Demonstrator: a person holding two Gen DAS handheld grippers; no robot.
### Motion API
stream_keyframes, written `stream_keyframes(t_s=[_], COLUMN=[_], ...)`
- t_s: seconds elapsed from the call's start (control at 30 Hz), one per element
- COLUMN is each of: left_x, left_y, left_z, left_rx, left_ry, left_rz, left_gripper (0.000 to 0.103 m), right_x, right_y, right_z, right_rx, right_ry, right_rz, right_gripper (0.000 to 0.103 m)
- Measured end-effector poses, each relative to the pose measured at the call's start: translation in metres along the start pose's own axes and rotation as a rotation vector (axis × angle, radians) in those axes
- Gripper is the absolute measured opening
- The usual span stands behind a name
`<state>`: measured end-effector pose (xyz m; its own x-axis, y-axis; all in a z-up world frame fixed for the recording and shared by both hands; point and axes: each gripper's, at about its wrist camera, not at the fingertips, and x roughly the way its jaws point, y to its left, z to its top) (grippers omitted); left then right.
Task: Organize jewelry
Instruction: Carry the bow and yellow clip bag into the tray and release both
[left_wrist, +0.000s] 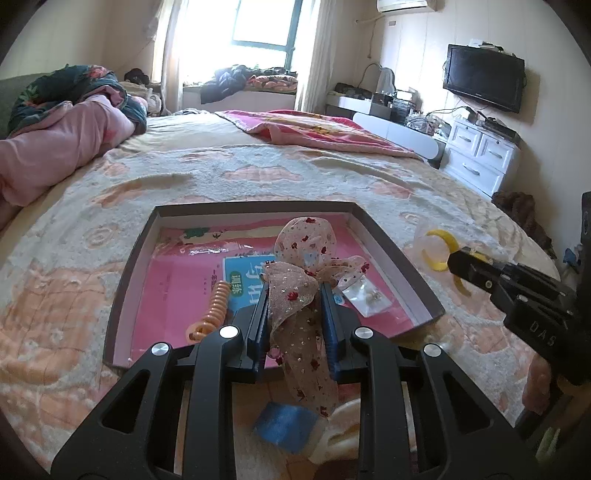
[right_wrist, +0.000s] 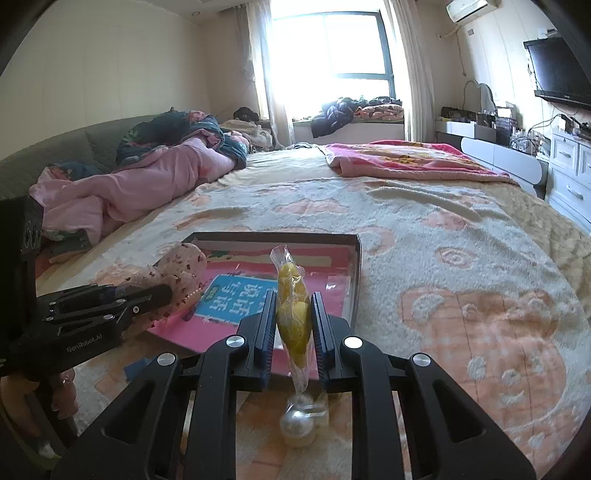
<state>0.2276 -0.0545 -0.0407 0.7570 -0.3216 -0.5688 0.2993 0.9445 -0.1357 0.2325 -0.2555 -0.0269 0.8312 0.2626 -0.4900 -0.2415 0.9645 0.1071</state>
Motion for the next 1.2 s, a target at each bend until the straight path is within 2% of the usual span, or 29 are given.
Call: stream_keyframes(t_s=[0.37,0.8,1.2], left_x=[0.021,0.054,0.061], left_y=[0.006,0.008,0.013], left_z=[0.012,0.010,0.004], left_rx=[-0.001,-0.008,-0.024], left_ry=[0.029,0.122,0.140], left_rz=[-0.004,-0.008,-0.003], left_gripper=[0.019,0.021,0.022], right_x=[0.032,0.061,0.083], right_y=[-0.017,-0.014,-0.021], right_z=[0.015,0.011,0.005], right_rx=[-0.011,-0.037,-0.031], right_ry=[0.020,0.096,0.166], right_rz=[-0.038,-0.050,-0.072], right_gripper=[0.018,0.018,0.018])
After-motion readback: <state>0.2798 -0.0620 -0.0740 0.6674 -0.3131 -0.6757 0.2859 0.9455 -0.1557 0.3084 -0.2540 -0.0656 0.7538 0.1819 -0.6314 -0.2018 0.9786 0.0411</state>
